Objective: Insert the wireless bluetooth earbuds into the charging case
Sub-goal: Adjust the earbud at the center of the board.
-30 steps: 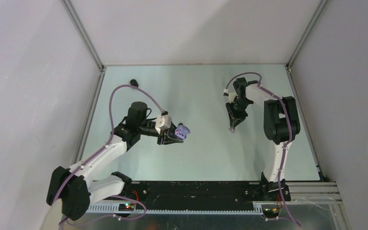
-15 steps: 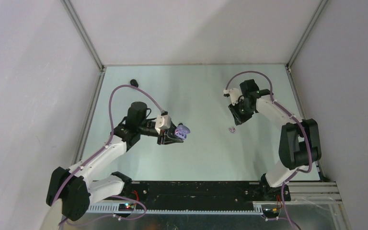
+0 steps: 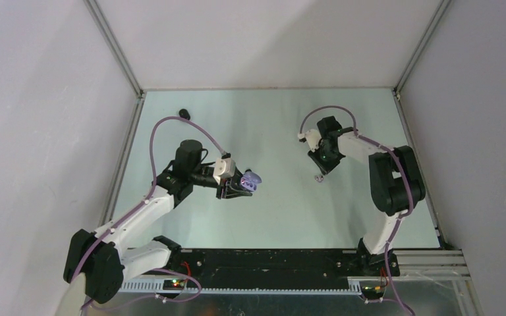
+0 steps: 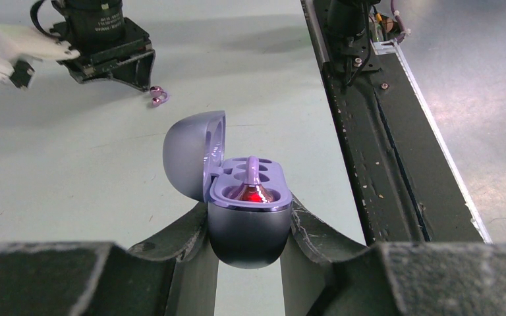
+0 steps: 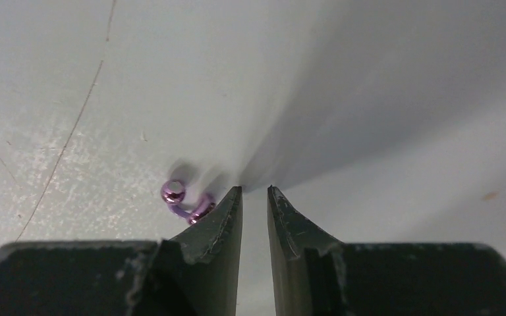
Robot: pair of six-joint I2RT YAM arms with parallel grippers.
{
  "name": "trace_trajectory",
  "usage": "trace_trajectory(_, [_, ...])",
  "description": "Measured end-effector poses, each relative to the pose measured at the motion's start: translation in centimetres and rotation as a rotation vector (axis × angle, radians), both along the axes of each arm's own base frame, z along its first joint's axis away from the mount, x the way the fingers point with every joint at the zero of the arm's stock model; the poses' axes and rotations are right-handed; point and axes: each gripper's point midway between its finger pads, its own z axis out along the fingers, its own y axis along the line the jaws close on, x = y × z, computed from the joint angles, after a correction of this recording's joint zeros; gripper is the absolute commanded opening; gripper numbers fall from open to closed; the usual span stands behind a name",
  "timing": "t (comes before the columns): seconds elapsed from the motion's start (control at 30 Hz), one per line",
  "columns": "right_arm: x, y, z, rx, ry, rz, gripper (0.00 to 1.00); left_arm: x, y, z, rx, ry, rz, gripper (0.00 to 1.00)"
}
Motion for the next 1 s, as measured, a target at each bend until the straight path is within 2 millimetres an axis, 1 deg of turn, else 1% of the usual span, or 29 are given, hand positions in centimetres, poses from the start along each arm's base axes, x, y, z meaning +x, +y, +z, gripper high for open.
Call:
trace_trajectory(0.07, [-0.5, 0.3, -0.8, -0.012, 0.027, 0.017, 0.23, 0.0, 0.0, 0.0, 0.0, 0.0, 0.0, 0.0])
trace_trajectory(0.1, [-0.6, 0.5, -0.9, -0.018, 0.032, 0.029, 0.23, 0.0, 0.0, 0.0, 0.0, 0.0, 0.0, 0.0])
trace_trajectory(0.2, [-1.1, 1.1, -0.9, -0.015, 0.048, 0.05, 0.21, 0.0, 0.0, 0.0, 0.0, 0.0, 0.001, 0.0])
trace_trajectory(0.4, [-3.4, 2.0, -1.0, -0.004, 0.13, 0.101, 0.21, 0.1, 0.0, -0.1, 0.003, 0.0, 0.004, 0.0])
trace_trajectory(0.57, [-4.6, 2.2, -1.0, -0.027, 0.14, 0.12, 0.22, 0.1, 0.0, -0.1, 0.004, 0.001, 0.005, 0.0])
trace_trajectory(0.67, [-5.0, 1.9, 0.0, -0.042, 0.107, 0.121, 0.24, 0.1, 0.0, -0.1, 0.004, 0.001, 0.006, 0.0])
trace_trajectory(0.73, [-4.6, 1.8, 1.2, -0.039, 0.065, 0.117, 0.26, 0.1, 0.0, -0.1, 0.004, 0.001, 0.006, 0.0])
trace_trajectory(0.83, [-4.2, 2.1, 3.7, -0.015, -0.012, 0.102, 0.28, 0.1, 0.0, -0.1, 0.006, 0.004, 0.006, 0.0])
trace_trajectory(0.9, [-4.6, 2.8, 4.6, 0.01, -0.02, 0.092, 0.3, 0.1, 0.0, -0.1, 0.006, 0.004, 0.006, 0.0])
trace_trajectory(1.0, [-5.8, 4.4, 4.7, 0.058, 0.026, 0.082, 0.32, 0.1, 0.0, -0.1, 0.006, 0.004, 0.006, 0.0])
